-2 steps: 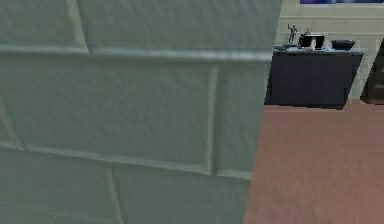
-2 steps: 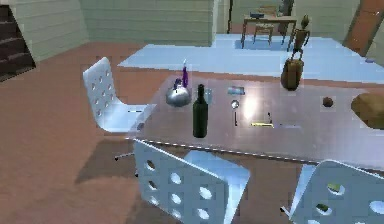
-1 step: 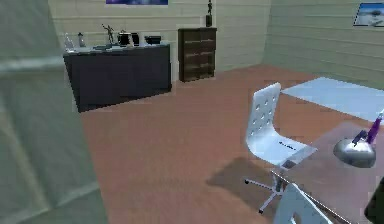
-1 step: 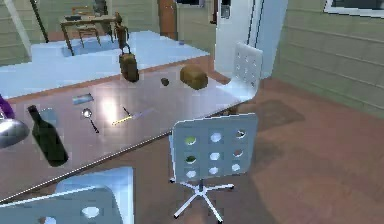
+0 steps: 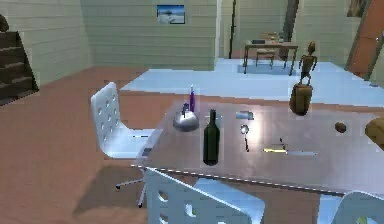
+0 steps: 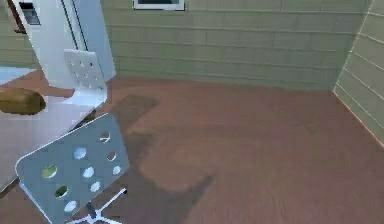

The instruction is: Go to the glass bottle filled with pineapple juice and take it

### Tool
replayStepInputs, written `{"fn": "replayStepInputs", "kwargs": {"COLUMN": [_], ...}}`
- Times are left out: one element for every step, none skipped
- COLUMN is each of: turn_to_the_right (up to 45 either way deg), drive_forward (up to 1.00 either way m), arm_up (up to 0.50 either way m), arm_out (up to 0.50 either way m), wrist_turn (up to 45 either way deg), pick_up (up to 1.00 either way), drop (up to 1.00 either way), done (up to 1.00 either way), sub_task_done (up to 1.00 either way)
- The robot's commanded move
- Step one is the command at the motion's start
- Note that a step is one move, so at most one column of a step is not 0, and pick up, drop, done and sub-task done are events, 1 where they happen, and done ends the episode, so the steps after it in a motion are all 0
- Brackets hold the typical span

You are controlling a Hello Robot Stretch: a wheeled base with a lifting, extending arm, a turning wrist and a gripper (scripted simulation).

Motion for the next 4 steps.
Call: {"fn": "replayStepInputs", "kwargs": {"turn_to_the_right": [45.0, 9.0, 0.0, -9.0], "drive_forward": [0.00, 0.00, 0.25, 0.00], "arm_up": [0.00, 0.00, 0.00, 0.00], "arm_out": [0.00, 0.00, 0.00, 0.00], "wrist_turn": [0.0, 0.0, 0.0, 0.0], "pick_up": [0.00, 0.00, 0.00, 0.00], "drop": [0.00, 0.00, 0.00, 0.00], "done": [0.00, 0.00, 0.00, 0.00], "sub_task_done": [0.00, 0.00, 0.00, 0.00]}}
